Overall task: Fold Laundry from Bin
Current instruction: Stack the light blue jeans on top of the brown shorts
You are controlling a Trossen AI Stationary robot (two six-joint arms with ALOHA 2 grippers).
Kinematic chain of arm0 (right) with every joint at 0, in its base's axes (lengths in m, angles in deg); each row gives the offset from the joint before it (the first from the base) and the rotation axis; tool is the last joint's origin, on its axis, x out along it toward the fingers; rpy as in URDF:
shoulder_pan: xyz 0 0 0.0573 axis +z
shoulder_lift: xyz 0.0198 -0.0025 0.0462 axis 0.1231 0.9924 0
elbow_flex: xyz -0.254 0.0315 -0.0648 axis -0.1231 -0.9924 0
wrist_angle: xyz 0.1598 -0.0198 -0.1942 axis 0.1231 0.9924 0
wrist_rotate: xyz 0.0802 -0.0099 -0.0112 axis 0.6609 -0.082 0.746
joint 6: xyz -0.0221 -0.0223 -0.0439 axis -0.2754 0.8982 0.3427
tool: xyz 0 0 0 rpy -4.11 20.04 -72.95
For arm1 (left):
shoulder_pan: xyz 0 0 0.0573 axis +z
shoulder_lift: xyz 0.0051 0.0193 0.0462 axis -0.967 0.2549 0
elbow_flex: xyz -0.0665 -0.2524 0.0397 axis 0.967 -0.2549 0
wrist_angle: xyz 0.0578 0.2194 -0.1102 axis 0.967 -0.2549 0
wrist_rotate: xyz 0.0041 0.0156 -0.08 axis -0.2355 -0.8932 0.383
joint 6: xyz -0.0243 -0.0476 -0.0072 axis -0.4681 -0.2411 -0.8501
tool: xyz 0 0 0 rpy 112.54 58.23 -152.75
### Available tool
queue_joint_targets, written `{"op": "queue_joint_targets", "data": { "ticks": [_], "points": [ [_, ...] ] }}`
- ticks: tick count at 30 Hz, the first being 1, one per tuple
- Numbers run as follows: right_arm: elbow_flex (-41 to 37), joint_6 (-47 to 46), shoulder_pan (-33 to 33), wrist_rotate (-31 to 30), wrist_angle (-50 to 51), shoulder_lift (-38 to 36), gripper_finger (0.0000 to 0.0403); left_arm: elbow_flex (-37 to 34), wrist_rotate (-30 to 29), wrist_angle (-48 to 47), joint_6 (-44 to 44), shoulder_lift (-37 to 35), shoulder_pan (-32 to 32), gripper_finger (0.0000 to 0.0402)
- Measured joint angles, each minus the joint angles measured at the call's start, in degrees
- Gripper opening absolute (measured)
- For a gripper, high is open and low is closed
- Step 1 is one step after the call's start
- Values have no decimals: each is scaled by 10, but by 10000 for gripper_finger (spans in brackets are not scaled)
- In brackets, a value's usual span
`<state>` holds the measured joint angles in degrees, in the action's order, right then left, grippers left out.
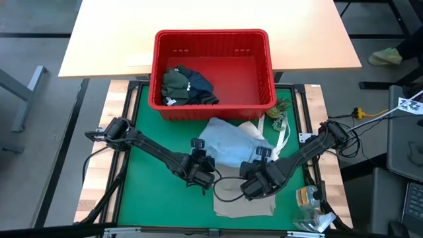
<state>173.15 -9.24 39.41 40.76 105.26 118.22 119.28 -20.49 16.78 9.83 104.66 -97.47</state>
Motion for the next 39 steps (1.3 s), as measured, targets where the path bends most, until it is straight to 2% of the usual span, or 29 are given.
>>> {"op": "queue_joint_targets", "data": {
  "ticks": [5, 11, 17, 23, 29, 33, 39],
  "points": [
    [39, -42, 2, 2, 74, 0, 20, 0, -23, 73, 44, 0, 16, 49],
    [42, -81, 28, 32, 72, -6, 21, 0, -20, 210, 146, 0, 43, 49],
    [42, -154, 73, 64, 70, -7, 21, 0, 43, 318, 221, 0, 71, 49],
    [42, -264, 111, 89, 69, -7, 21, 0, 114, 386, 266, 0, 92, 49],
    [42, -350, 121, 109, 69, -7, 23, 0, 134, 417, 312, 0, 103, 49],
    [58, -368, 120, 125, 61, -7, 24, 0, 187, 441, 316, 0, 114, 49],
    [92, -386, 128, 130, -3, -7, 24, 1, 238, 481, 345, 12, 117, 49]
  ]
}}
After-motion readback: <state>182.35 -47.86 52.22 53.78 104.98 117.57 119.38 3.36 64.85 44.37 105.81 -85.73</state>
